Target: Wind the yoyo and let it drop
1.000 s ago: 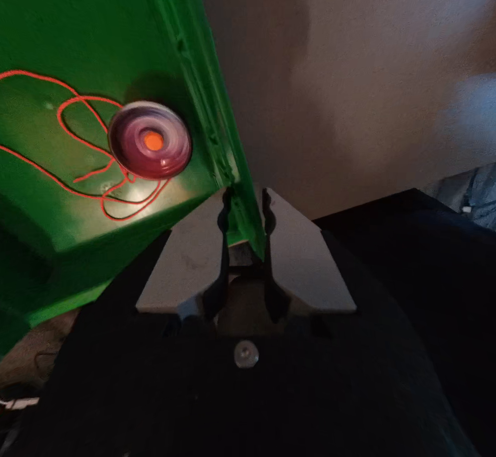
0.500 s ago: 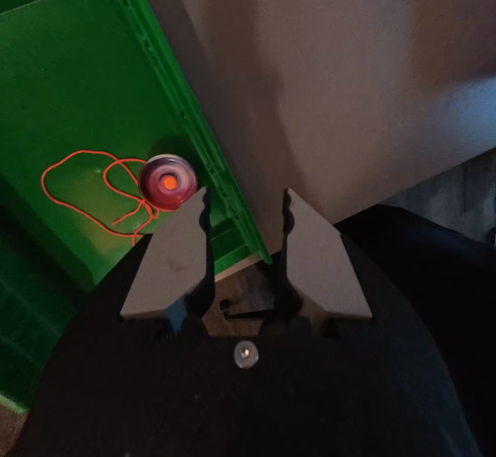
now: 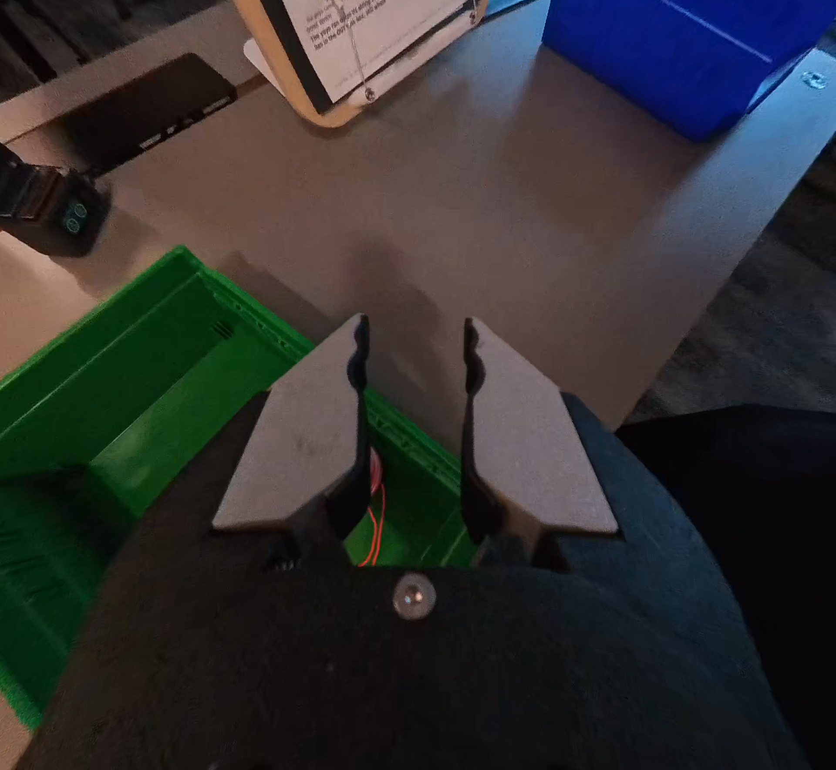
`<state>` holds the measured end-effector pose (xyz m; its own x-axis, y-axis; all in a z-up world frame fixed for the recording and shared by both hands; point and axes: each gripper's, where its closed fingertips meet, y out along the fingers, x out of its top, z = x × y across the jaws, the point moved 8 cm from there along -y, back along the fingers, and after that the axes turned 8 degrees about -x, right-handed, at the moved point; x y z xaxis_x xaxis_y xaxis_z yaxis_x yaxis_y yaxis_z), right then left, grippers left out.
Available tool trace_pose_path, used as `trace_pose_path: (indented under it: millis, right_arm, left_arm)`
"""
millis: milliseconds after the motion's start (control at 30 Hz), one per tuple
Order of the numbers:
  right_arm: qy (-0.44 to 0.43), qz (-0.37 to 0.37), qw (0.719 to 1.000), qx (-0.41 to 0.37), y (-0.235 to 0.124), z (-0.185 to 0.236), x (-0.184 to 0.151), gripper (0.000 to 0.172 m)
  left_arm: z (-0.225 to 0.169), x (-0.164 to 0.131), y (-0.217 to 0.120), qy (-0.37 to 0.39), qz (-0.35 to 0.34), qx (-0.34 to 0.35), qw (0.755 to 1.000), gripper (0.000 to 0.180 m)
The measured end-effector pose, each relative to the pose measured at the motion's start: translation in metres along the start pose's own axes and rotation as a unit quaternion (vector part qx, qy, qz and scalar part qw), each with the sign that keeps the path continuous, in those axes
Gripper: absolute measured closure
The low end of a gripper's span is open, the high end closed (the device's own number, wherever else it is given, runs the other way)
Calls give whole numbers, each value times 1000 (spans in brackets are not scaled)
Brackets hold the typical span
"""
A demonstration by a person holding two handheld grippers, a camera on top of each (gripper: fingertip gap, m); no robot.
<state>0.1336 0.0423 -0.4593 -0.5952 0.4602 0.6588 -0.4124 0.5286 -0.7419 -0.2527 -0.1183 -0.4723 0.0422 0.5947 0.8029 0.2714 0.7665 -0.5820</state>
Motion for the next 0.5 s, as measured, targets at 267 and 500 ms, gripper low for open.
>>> trace_pose_path:
  millis: [267,500]
  right_arm:
    - [-113,-81,988,66,22,36,52,114]
    - [-127,-194,952,201,39,45,95,110]
  left_arm:
    - [-66,21,-22,43,-95,-61,993,140]
    - [-77,44,-22,-183,-198,-112,956,156]
